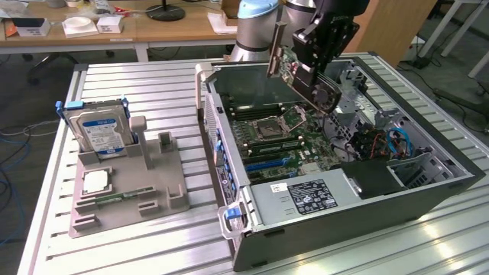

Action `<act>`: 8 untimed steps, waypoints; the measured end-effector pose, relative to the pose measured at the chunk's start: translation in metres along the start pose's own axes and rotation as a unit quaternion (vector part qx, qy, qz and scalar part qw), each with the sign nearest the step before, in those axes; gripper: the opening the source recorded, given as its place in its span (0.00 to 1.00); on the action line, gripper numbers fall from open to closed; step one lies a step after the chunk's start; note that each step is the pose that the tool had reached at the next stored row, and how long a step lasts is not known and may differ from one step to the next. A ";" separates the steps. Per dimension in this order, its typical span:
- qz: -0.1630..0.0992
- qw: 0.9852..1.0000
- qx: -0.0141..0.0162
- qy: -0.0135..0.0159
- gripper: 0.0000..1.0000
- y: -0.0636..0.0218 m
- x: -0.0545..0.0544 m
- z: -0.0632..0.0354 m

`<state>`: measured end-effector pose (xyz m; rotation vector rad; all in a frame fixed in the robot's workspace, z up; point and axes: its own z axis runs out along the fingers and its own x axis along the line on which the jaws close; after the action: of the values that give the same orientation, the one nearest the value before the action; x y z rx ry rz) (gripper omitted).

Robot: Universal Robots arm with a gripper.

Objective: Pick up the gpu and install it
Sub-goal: 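Insert the gpu into the slot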

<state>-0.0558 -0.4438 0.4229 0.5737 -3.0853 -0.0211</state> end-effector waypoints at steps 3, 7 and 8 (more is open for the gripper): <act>-0.007 1.000 0.000 0.000 0.26 -0.0003 0.000 0.0000; -0.014 1.000 -0.001 0.000 0.26 -0.0013 0.000 0.0000; -0.016 1.000 -0.001 0.000 0.26 -0.0015 0.001 0.0000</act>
<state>-0.0558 -0.4454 0.4229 0.6216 -3.0761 -0.0240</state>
